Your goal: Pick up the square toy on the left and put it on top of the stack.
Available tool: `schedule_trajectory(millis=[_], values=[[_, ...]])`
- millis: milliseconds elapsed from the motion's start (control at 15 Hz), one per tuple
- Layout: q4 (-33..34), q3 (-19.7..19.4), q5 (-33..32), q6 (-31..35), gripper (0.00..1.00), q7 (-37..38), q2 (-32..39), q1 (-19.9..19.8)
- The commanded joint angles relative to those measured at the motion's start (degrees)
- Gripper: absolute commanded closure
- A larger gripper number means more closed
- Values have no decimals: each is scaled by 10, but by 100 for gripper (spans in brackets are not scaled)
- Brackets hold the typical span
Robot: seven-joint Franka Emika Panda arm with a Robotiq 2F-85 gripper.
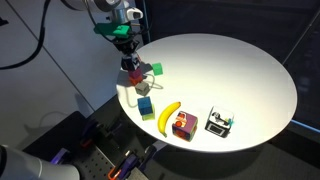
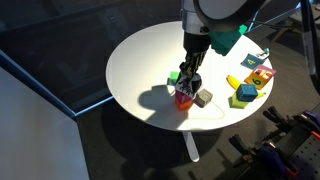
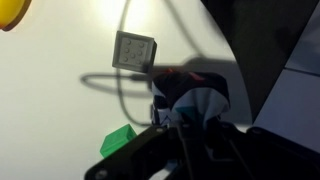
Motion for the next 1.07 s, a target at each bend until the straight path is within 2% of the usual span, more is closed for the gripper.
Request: schedule_trajectory(millis=[0,533,933,1000], values=[[21,-1,-4,-11,95,45,8,4],[27,-2,-3,-7,94,96,19,7],[28,-2,-7,-3,82,93,27,8],[29,-2,-7,-3,76,93,28,8]])
